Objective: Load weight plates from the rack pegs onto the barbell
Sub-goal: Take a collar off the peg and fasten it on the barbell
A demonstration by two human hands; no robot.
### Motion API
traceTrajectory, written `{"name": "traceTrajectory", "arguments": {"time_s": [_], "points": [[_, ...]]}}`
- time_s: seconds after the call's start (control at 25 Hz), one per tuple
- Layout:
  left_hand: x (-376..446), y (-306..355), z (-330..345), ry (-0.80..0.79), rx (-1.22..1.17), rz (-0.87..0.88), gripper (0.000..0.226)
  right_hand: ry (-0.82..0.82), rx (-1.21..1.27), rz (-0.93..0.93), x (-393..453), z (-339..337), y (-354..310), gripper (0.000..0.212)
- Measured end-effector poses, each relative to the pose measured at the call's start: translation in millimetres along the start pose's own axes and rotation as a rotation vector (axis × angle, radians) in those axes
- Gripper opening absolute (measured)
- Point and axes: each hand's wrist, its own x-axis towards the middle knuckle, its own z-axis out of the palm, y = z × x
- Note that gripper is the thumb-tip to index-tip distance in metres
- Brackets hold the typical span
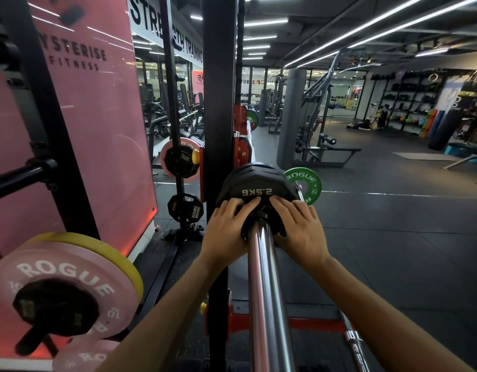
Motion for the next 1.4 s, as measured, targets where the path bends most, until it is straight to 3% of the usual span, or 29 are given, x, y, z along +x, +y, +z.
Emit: {"name": "traceTrajectory", "arguments": {"time_s": [0.32, 0.84, 1.12, 1.4], "points": [[-1.2, -2.3, -0.9, 0.006, 0.06, 0.043, 0.057, 0.082, 0.01, 0.008, -2.8, 4.8, 4.1, 0.042], [-0.1, 6.8, -8.7, -0.047, 0.043, -0.012, 0.053, -0.056, 0.025, 0.136, -3.5, -4.2, -8.3, 0.044], [-7.2, 8.3, -24.6, -0.181, 0.118, -0.04, 0.071, -0.323, 0.022, 0.223, -11.1, -37.0, -23.3, 0.078], [-54.0, 36.3, -67.2, -0.171, 0.182, -0.102, 0.086, -0.391, -0.006, 0.306, -39.9, -89.9, -52.0, 0.089]]}}
